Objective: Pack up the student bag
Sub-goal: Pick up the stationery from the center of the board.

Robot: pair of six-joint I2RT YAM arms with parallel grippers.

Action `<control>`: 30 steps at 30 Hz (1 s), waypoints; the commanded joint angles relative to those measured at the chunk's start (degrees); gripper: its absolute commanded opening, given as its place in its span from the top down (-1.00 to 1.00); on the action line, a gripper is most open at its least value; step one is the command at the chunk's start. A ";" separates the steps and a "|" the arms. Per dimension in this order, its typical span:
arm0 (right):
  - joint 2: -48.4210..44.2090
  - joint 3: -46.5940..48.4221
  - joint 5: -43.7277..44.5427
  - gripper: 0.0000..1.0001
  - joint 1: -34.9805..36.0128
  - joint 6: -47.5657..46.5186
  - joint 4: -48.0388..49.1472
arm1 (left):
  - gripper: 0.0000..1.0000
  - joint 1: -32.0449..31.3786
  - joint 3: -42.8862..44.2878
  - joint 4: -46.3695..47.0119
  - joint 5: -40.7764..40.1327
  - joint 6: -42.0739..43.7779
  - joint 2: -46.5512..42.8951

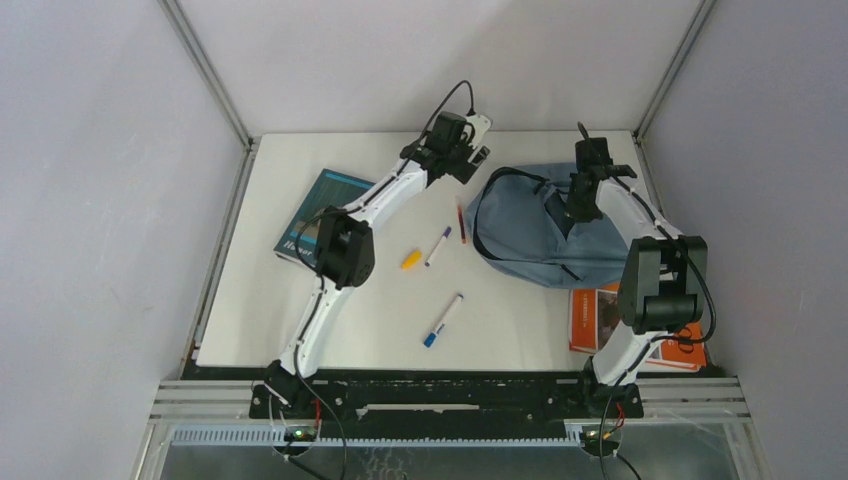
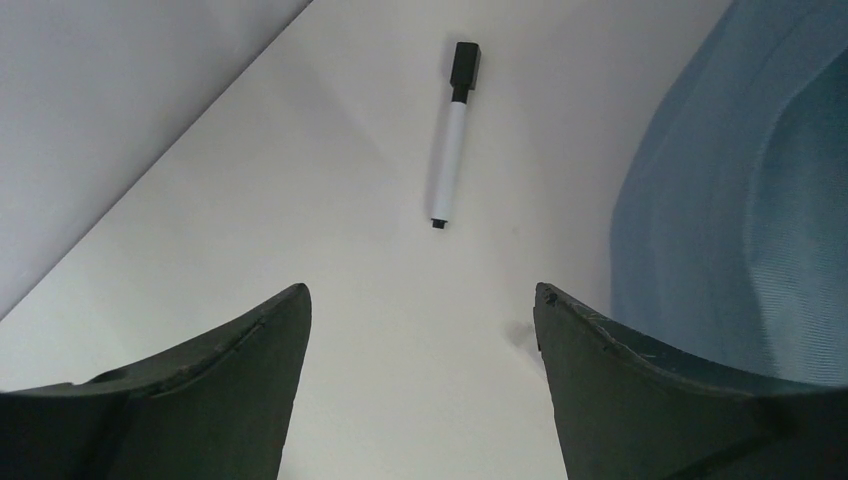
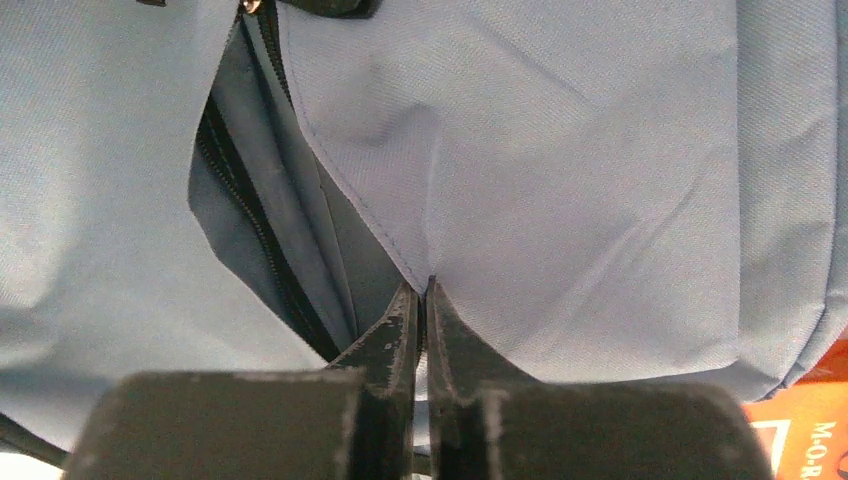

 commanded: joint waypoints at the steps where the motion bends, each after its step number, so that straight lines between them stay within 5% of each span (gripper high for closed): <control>1: -3.70 1.90 1.18 0.49 -0.97 2.58 0.44 | -0.72 1.17 3.65 1.56 2.26 -2.92 -1.75; 5: -8.48 2.20 3.15 -0.11 2.45 2.98 2.26 | -0.75 1.28 -1.34 3.34 4.80 -6.24 -8.10; 13: -10.21 11.36 2.18 -0.20 11.13 7.46 4.76 | -0.76 3.23 -16.10 6.93 6.72 -14.39 -23.09; 16: -0.90 23.54 -0.25 -0.18 15.48 10.43 1.20 | -0.75 6.31 -23.96 7.07 5.56 -19.95 -31.77; 23: 32.58 68.60 -1.11 -0.11 20.12 17.29 -12.79 | -0.73 15.15 -46.84 5.62 -0.96 -31.64 -52.30; 30: 42.86 68.56 -1.36 -0.11 19.95 23.39 2.81 | -0.79 16.74 -60.32 1.55 -3.31 -34.59 -67.17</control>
